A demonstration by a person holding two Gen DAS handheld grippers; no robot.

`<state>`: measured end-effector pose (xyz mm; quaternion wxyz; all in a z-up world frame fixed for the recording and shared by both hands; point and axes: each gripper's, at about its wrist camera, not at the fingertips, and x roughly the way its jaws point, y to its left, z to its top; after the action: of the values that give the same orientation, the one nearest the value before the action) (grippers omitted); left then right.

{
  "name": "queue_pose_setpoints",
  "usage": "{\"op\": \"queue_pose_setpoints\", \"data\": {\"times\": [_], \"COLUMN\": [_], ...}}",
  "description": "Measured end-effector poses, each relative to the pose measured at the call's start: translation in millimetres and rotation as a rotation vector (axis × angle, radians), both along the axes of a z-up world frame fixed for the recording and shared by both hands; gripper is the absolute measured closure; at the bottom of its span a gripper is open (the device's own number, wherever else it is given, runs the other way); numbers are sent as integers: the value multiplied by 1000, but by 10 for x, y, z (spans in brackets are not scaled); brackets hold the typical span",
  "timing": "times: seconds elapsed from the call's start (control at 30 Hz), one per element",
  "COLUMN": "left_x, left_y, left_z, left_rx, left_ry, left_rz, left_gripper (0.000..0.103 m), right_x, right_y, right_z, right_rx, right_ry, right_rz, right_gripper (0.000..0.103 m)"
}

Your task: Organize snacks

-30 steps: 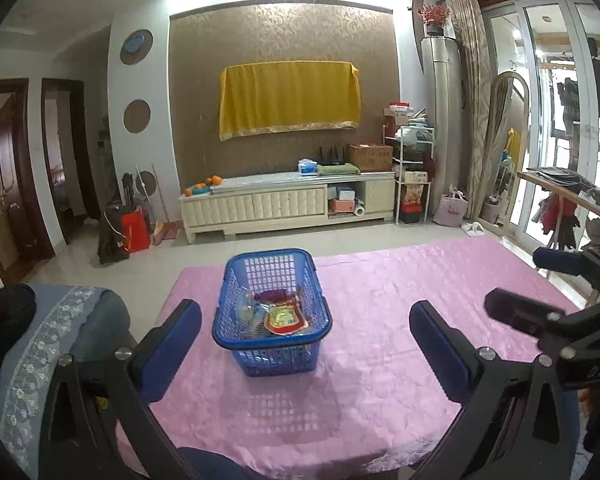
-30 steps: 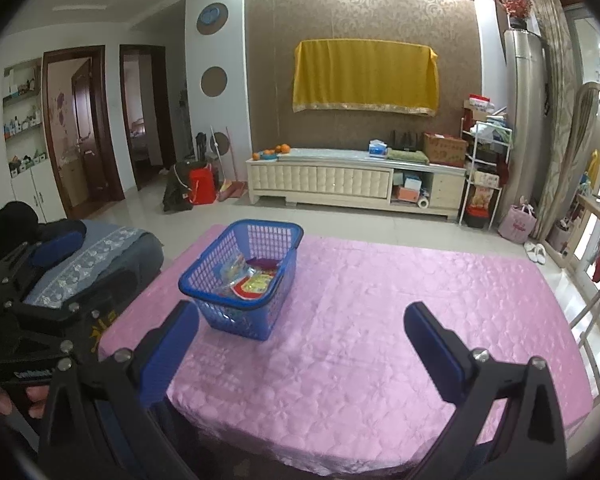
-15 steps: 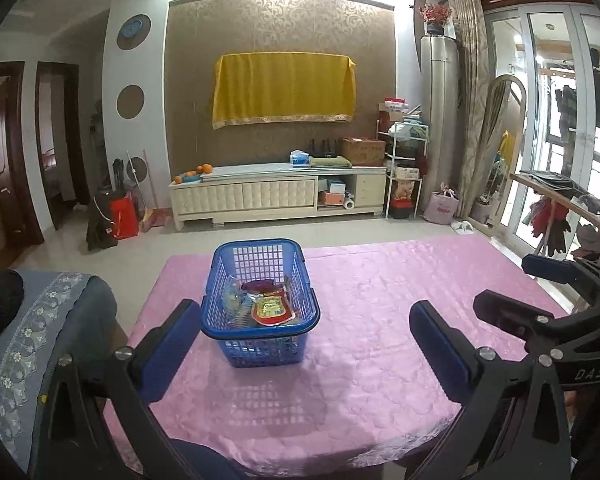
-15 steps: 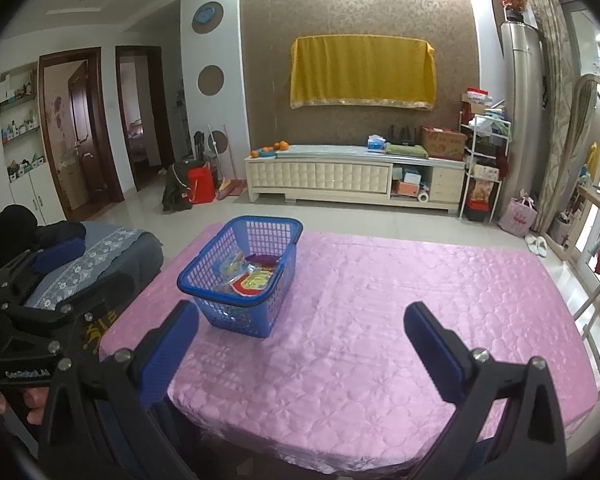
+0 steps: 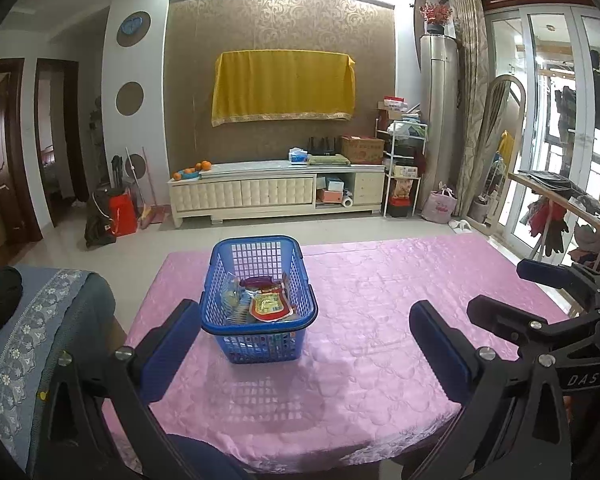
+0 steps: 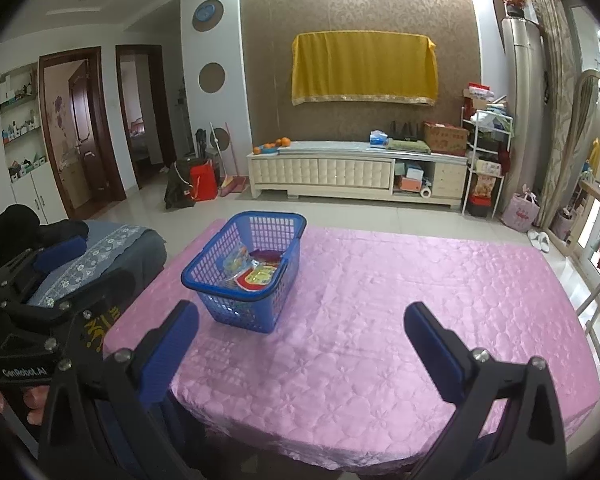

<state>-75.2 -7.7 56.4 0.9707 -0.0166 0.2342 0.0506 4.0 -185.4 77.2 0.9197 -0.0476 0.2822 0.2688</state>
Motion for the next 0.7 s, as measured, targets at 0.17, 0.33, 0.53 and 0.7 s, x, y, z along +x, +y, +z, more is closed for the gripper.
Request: {"op": "queue_pose_setpoints", "data": {"times": [0.17, 0.33, 0.53, 0.7], "left_x": [9, 5, 0, -5], "left_y": [-11, 2, -9, -21], "left_z": [-7, -1, -4, -6], "left_rx": [2, -11, -14, -14], "left_ry": [8, 5, 5, 5], "left_rz": [-3, -10, -17, -15], "left_gripper": [0, 0, 0, 0], "right_x": [-3, -38, -38, -37], "right_y": [-9, -14, -26, -19], "right_z": [-5, 6, 8, 21], "right_rx": [5, 12, 16, 12], "right_ry": [-1, -6, 4, 5], "right_rz": [1, 1, -1, -5], "right_gripper": [0, 0, 0, 0]}}
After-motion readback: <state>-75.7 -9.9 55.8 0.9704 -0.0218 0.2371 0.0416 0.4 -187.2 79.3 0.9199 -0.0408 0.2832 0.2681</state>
